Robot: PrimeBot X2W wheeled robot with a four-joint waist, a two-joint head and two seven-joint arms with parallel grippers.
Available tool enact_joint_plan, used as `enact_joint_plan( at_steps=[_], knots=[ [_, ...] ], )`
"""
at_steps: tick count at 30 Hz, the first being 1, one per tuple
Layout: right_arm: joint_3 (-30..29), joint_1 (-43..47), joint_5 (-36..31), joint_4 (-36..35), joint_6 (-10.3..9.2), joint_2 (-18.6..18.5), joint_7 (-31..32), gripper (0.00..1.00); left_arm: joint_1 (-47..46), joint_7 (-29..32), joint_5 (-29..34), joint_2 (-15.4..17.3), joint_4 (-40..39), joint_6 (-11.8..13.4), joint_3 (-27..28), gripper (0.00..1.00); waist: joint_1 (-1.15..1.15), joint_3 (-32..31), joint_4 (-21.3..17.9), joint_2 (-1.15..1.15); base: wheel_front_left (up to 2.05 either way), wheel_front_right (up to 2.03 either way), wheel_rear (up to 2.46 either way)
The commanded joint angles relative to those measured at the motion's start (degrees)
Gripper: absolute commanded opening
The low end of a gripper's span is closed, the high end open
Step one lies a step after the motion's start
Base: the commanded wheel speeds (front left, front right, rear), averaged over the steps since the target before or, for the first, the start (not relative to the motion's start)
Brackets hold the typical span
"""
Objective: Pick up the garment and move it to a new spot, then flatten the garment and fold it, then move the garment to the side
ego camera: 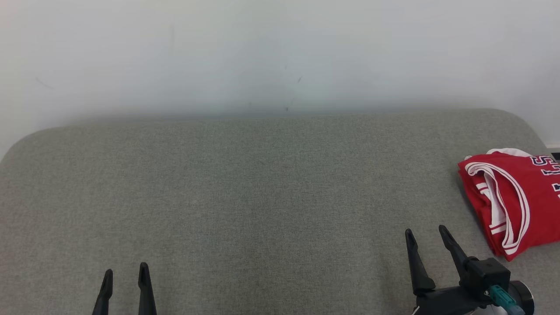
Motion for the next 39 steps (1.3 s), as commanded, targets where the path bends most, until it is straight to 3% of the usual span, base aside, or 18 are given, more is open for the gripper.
enact_joint_plan(
  at_steps=[1, 6, 7, 12, 39],
  knots=[
    [0.01, -0.03, 0.28, -0.01, -0.15, -0.04, -0.17, 1.0, 0.17, -0.16, -0.62, -0.06, -0.24, 0.17, -0.09, 1.0, 0.0, -0.01, 0.04, 0.0, 0.0, 0.0, 0.0],
    [0.04, -0.02, 0.52, 0.15, -0.15, -0.05, -0.07, 1.0, 0.34, -0.16, -0.26, -0.06, -0.4, 0.56, -0.49, 1.0, 0.0, -0.09, 0.35, 0.0, 0.0, 0.0, 0.0],
    [0.05, 0.0, 0.22, 0.17, 0.0, 0.0, -0.01, 0.0, 0.0, 0.0, 0.03, 0.0, -0.21, 0.39, -0.56, 0.0, 0.0, -0.08, 0.35, 0.0, 0.0, 0.0, 0.0],
    [-0.04, 1.04, 0.94, 2.69, 0.0, 0.1, 0.08, 0.0, -0.01, 0.29, -0.5, -0.15, 2.34, 0.29, -0.73, 0.0, 0.0, -0.09, 0.39, 0.0, 0.0, 0.0, 0.0],
    [-1.92, -0.77, 29.49, 2.82, -0.02, 0.05, 3.41, 0.0, -5.65, 8.02, -24.28, 0.04, 6.53, -0.83, 1.52, 0.0, 0.0, 0.02, 0.49, 0.0, 0.0, 0.0, 0.0]
  ],
)
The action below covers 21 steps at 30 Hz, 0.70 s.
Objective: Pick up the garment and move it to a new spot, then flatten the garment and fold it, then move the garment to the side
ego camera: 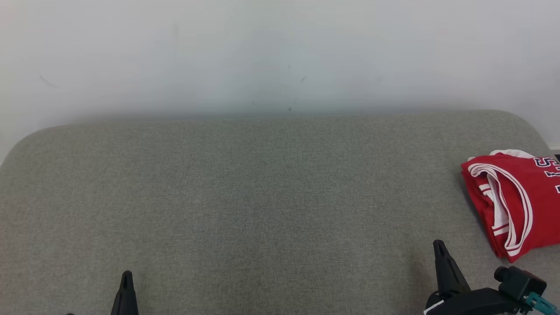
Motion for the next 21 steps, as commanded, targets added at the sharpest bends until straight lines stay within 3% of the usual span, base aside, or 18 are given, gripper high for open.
enact_joint_plan(
  at_steps=[1, 21],
  knots=[
    [-0.3, -1.23, 2.33, -0.9, -0.03, -0.08, 0.18, 0.0, -1.68, 0.57, -1.97, 0.28, -0.21, -0.18, 0.46, 0.0, 0.0, 0.01, 0.01, 0.0, 0.0, 0.0, 0.0],
    [-1.48, -2.39, 19.81, -0.72, -0.05, -0.12, 2.28, 0.0, -5.18, 5.42, -16.5, 0.34, 2.3, -0.93, 1.9, 0.0, 0.0, 0.09, 0.09, 0.0, 0.0, 0.0, 0.0]
  ],
)
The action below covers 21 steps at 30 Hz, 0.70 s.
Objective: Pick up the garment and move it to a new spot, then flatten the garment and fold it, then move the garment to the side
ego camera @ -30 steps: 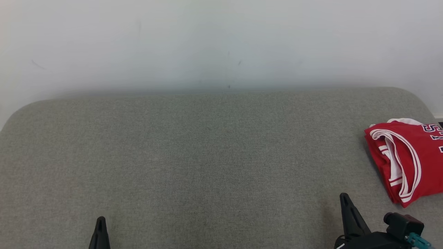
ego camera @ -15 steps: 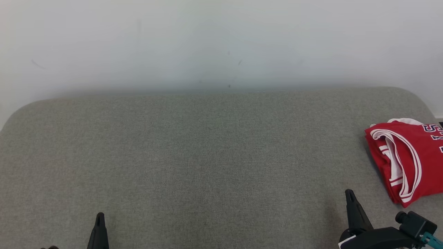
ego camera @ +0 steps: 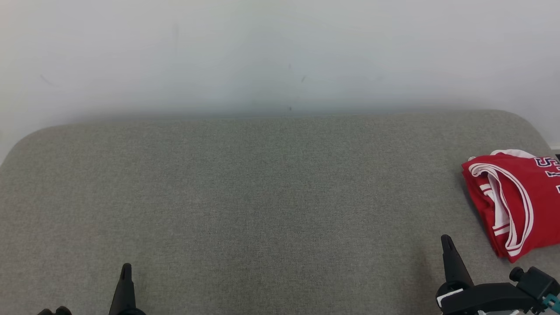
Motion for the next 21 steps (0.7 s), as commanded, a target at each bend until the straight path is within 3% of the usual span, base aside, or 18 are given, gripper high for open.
enact_joint_plan(
  at_steps=[1, 21],
  knots=[
    [-0.24, -1.23, 2.1, -0.71, -0.05, -0.11, 0.24, 0.0, -1.82, 0.55, -1.83, 0.31, -0.33, -0.39, 0.38, 0.0, 0.0, 0.01, 0.01, 0.0, 0.0, 0.0, 0.0],
    [-1.13, -2.02, 14.93, -0.54, -0.06, -0.14, 1.83, 0.0, -4.24, 4.13, -12.47, 0.33, 1.59, -0.93, 1.45, 0.0, 0.0, 0.09, 0.08, 0.0, 0.0, 0.0, 0.0]
  ],
)
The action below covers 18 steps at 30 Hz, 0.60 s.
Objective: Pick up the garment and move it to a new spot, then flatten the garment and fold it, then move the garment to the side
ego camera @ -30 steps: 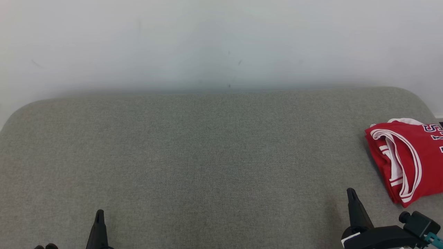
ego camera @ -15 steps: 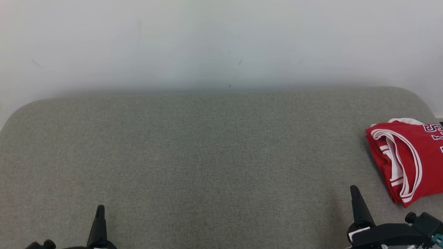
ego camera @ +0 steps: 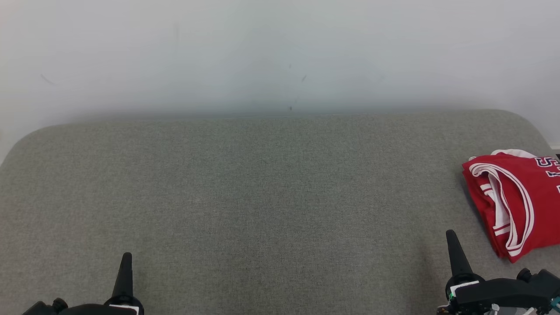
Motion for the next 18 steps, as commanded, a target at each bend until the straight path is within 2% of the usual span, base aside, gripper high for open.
enact_joint_plan(
  at_steps=[1, 18],
  knots=[
    [-0.2, -0.97, 1.26, -0.53, -0.07, -0.12, 0.37, 0.0, -1.11, 0.37, -1.44, 0.3, -0.2, -0.42, 0.2, 0.0, 0.0, 0.0, 0.0, 0.0, 0.0, 0.0, 0.0],
    [-0.84, -1.59, 10.97, -0.38, -0.08, -0.14, 1.44, 0.0, -3.1, 3.08, -9.34, 0.3, 1.25, -0.81, 1.09, 0.0, 0.0, 0.08, 0.07, 0.0, 0.0, 0.0, 0.0]
  ],
)
